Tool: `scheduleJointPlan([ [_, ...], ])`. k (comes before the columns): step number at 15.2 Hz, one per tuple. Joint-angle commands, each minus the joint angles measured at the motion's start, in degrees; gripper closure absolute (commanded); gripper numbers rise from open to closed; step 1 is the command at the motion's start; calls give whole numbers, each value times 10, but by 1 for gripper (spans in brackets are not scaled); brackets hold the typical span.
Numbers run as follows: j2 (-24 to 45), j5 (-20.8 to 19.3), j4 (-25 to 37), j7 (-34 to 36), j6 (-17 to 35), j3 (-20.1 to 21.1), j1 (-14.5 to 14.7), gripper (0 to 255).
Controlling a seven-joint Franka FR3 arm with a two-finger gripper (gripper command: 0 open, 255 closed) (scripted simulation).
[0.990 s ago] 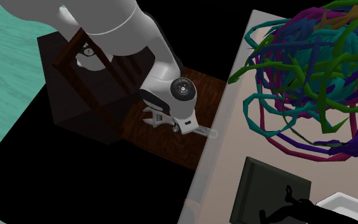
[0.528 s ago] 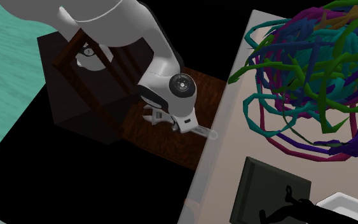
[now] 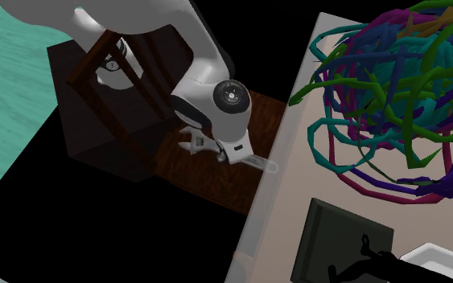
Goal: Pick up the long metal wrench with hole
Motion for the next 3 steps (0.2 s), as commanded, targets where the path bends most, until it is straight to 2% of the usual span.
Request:
scheduleJointPlan([
  [1, -16, 8, -3, -6, -13, 8, -6, 255],
  [3, -18, 9, -4, -7, -14, 8, -6, 255],
])
